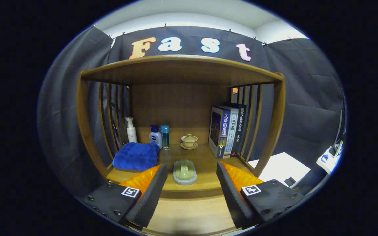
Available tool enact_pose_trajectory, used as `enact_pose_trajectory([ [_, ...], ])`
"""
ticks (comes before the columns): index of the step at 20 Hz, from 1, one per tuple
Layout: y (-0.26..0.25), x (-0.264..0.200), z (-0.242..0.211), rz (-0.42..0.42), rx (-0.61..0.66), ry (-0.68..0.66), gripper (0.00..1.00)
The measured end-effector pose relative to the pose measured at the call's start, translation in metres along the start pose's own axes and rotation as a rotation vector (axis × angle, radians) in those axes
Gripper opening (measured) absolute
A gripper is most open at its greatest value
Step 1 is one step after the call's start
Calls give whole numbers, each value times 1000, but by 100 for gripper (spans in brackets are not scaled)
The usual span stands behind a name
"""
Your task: Pull open the drawer, take out the items inside it, and place them on the countertop above the cabinet.
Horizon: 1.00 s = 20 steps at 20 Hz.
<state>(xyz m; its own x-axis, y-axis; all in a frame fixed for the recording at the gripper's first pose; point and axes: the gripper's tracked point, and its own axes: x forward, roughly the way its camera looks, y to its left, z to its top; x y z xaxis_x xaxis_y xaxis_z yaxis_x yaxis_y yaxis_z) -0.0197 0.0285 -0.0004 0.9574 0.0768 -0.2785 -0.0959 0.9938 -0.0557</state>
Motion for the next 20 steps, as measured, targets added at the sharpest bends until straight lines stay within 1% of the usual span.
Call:
enact_pose_trajectory([
  [8,-5,-67,-43,-14,5,-86,97],
  [12,1,-93,-77,-22,-6,-98,97],
  [17,3,-113,-119,-31,-7,-99,97],
  [20,7,-115,-148,-27,2,-79,97],
])
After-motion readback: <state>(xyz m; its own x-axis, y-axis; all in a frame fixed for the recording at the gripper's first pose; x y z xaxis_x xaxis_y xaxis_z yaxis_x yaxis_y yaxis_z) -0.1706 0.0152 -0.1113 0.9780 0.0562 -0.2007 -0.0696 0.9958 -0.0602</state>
